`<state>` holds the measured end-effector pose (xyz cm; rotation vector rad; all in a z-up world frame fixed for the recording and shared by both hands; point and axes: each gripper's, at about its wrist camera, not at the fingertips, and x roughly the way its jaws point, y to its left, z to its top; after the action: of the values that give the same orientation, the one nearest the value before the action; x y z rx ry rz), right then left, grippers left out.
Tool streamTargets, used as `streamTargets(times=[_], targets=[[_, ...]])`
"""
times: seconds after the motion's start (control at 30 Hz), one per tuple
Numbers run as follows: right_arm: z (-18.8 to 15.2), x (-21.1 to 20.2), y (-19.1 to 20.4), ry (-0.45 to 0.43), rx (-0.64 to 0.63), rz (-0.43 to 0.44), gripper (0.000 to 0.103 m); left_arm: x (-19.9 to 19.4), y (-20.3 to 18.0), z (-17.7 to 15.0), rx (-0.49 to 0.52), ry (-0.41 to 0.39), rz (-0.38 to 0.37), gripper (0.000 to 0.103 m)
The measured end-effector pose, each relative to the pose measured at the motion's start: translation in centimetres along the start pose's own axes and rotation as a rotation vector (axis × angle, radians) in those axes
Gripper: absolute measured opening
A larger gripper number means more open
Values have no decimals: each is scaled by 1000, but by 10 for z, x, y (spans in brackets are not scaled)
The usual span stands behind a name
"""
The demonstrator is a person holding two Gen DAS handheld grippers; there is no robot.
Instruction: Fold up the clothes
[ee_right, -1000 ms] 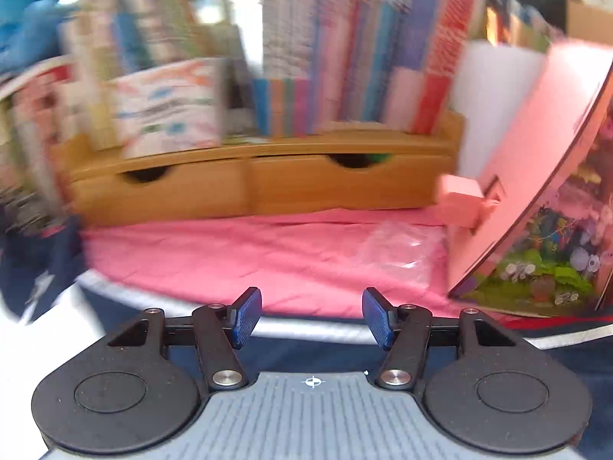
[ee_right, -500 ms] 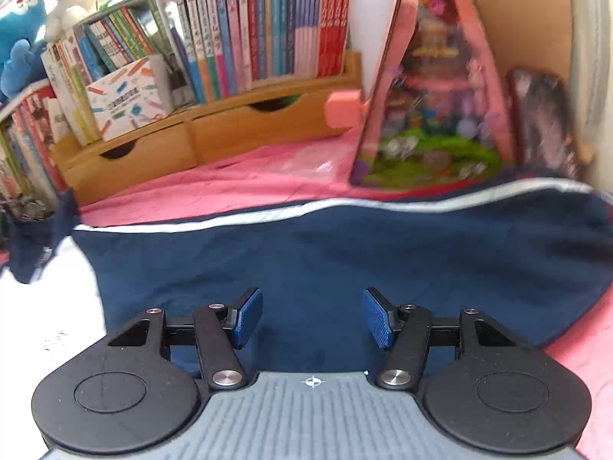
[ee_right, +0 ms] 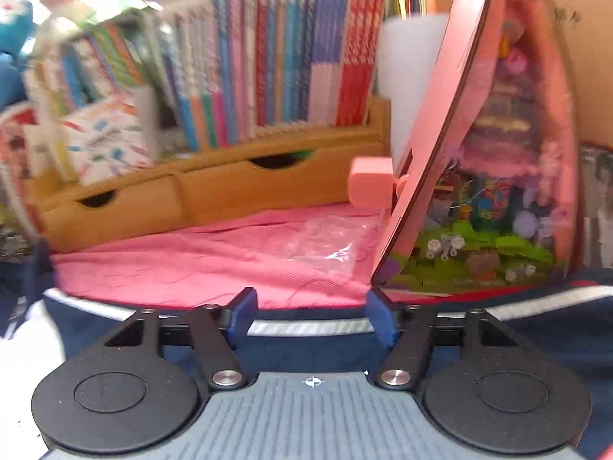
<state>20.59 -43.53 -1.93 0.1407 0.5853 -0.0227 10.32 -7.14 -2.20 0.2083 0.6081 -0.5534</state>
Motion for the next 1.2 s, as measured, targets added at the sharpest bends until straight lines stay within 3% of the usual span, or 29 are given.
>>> streamTargets(times=[0.17,0.3,0.4,0.5,0.6,0.67,0.73,0.77,0.8,0.83,0.93,0.97,1.1,1.17,1.2], targets=[[-62,-79,-14,-14,102,111,64,85,-31,58,9,-30,-85,89],[-93,-96,-25,38,209,121,64,112,-56,62,23,-17,-144,84],[-93,-87,-58,13,321,-37,67,116,-73,56,49,-5,-189,81],[-85,-78,-121,-60,531,-151,77,120,-90,51,76,6,-234,82],[-70,-66,-160,-103,565,-282,84,119,-107,37,181,53,-238,82],[-61,-53,-179,-113,553,-316,83,122,-115,26,232,63,-225,84],[-55,-45,-196,-97,542,-338,46,123,-114,22,185,57,-233,85],[-52,-46,-200,-101,520,-341,21,123,-114,21,175,55,-236,85],[-48,-50,-202,-116,492,-335,11,121,-113,20,175,52,-238,85],[-45,-57,-198,-158,439,-348,11,121,-114,20,177,51,-238,85],[-45,-82,-169,-398,152,-417,11,122,-113,21,178,54,-243,86],[-44,-82,-165,-413,88,-445,10,122,-113,21,179,54,-245,86],[-41,-41,-201,-23,245,-457,17,121,-112,22,171,60,-247,86],[-51,-51,-206,-15,324,-449,25,113,-109,22,145,72,-277,86],[-54,-60,-203,-25,318,-469,43,106,-106,22,121,73,-300,86]])
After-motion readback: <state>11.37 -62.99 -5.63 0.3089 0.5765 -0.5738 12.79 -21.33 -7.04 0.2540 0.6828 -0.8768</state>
